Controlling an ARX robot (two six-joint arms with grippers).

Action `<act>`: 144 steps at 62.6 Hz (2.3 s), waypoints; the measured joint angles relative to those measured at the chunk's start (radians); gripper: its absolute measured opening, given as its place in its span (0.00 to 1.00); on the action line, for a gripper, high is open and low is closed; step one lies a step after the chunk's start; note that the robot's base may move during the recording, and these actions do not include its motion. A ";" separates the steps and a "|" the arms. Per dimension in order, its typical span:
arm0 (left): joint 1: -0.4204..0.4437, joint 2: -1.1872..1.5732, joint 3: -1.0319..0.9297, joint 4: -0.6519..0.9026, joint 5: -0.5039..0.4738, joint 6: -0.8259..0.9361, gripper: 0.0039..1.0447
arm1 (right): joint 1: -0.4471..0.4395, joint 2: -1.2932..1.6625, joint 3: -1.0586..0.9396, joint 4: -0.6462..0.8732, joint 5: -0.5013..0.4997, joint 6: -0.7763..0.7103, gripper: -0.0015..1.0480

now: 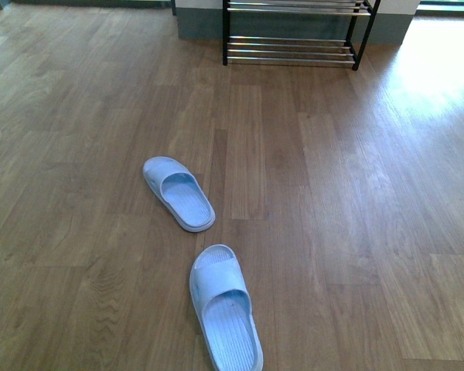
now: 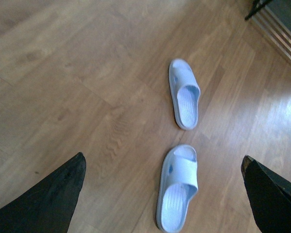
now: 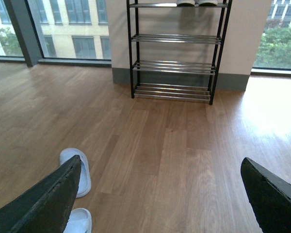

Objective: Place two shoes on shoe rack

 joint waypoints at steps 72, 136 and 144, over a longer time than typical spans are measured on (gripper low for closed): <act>-0.250 1.535 0.985 0.025 0.418 0.387 0.91 | 0.000 0.000 0.000 0.000 0.000 0.000 0.91; -0.272 1.823 1.310 -0.113 0.343 0.529 0.91 | 0.000 0.000 0.000 0.000 0.000 0.000 0.91; -0.272 1.843 1.322 -0.081 0.315 0.540 0.91 | 0.000 0.000 0.000 0.000 0.000 0.000 0.91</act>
